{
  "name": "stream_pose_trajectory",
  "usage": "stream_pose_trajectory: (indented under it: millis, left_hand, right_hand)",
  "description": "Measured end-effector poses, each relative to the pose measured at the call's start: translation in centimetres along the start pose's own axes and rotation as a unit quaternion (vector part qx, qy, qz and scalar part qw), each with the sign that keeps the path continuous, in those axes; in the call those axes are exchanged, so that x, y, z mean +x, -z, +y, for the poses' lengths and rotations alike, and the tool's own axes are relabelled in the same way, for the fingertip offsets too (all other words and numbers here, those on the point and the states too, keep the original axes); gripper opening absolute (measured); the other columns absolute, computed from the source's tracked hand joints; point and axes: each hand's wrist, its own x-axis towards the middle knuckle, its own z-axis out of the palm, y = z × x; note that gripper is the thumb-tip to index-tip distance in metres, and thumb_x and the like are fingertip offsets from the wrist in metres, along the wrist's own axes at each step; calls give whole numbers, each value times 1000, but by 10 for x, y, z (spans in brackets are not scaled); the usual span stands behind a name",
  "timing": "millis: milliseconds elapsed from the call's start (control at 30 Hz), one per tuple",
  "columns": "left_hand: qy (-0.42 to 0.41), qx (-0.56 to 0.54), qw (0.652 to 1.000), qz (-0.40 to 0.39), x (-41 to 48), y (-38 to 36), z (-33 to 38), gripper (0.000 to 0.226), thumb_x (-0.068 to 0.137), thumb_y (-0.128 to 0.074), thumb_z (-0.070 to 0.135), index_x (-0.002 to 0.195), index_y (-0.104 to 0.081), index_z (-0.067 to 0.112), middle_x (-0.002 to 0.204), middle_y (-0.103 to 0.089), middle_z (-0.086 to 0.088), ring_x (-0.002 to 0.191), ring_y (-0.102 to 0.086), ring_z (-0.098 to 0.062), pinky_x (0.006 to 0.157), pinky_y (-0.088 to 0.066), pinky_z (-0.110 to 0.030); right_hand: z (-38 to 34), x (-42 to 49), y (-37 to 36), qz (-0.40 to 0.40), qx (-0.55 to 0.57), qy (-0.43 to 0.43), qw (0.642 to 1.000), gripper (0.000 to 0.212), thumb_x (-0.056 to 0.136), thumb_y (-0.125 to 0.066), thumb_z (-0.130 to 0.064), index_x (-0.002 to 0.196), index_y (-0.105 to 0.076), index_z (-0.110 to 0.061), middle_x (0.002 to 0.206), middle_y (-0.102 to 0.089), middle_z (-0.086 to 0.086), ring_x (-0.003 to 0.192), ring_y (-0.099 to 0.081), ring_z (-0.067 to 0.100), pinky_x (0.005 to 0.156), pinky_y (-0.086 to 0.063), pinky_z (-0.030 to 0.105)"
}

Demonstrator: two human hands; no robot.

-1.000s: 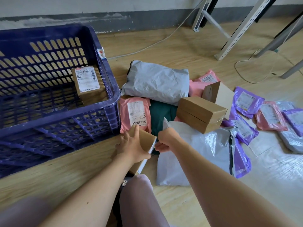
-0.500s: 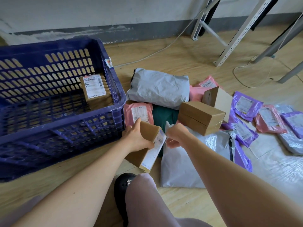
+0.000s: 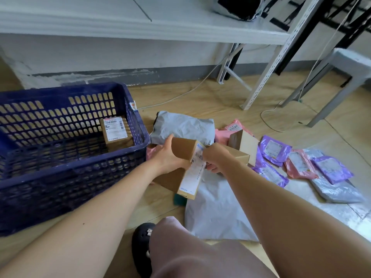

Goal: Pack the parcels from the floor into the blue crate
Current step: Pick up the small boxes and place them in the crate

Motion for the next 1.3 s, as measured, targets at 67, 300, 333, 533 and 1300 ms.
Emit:
stream_pose_trajectory:
  millis: [67, 300, 333, 533, 1300]
  left_hand:
    - [-18, -21, 1000, 7, -4, 12, 10, 115, 66, -76, 39, 149, 4, 37, 155, -16, -8, 137, -27, -32, 107, -37, -46]
    - [-31, -195, 980, 17, -18, 68, 28, 100, 61, -75, 33, 142, -17, 46, 132, -46, -7, 110, -51, -27, 85, -50, -41]
    - [-31, -214, 976, 23, -20, 78, 30, 98, 64, -74, 31, 142, -17, 44, 127, -46, -6, 106, -51, -25, 84, -49, -41]
    - [-37, -259, 963, 67, -20, 144, 21, 81, 80, -64, 20, 145, -18, 35, 127, -44, -5, 115, -43, -25, 92, -42, -43]
    - [176, -427, 868, 182, 53, 199, -159, 42, 86, -53, 41, 124, -55, 21, 99, -69, -11, 83, -64, -24, 59, -45, -31]
  right_hand:
    - [-9, -9, 9, 14, 18, 19, 1000, 26, 91, -46, -12, 66, -39, -17, 74, -47, 4, 62, -48, 18, 59, -47, 29]
    - [-60, -40, 25, 122, 43, 59, 990, 16, 87, -39, -5, 98, -50, -5, 74, -51, 4, 80, -56, 26, 78, -48, 38]
    - [-65, -40, 24, 125, 62, 60, 988, 10, 86, -41, -4, 86, -51, -5, 71, -51, 4, 79, -58, 25, 82, -49, 37]
    - [-105, -56, -7, 94, 182, 122, 971, 28, 93, -43, -16, 112, -61, -5, 88, -58, 6, 80, -52, 20, 55, -40, 24]
    - [-203, 23, -190, -155, -52, 208, 964, 41, 99, -35, -29, 139, -46, -22, 140, -49, 5, 122, -51, 27, 93, -43, 27]
